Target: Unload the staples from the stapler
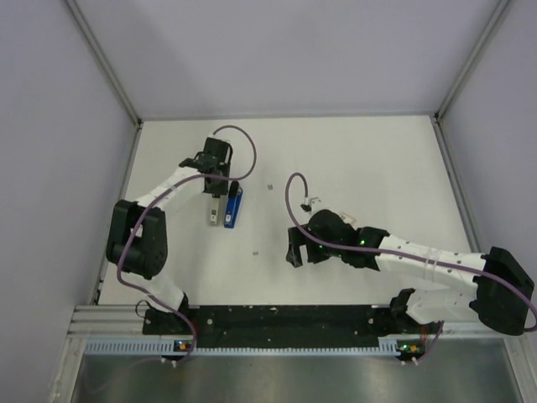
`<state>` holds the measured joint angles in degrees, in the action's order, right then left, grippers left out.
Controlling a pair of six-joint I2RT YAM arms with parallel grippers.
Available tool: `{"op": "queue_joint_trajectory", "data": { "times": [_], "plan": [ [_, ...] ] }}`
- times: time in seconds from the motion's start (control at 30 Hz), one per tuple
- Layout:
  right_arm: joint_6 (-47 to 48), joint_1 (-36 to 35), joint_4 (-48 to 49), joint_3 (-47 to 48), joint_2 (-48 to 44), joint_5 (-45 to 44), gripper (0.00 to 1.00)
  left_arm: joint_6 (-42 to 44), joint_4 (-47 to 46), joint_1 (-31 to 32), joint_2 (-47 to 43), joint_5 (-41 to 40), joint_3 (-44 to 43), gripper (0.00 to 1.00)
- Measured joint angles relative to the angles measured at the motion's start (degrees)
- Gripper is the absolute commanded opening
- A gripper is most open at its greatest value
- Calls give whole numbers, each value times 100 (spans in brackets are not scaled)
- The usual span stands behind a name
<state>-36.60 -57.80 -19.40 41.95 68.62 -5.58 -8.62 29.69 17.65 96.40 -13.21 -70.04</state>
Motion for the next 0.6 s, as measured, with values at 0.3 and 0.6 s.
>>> {"op": "queue_joint_trajectory", "data": {
  "times": [0.3,0.6],
  "plan": [
    [66,254,-92,-186,0,127,88,-2,260,-22,352,33,-245,38],
    [243,525,-411,7,0,15,89,-52,286,-33,356,20,-271,59]
  ]
}}
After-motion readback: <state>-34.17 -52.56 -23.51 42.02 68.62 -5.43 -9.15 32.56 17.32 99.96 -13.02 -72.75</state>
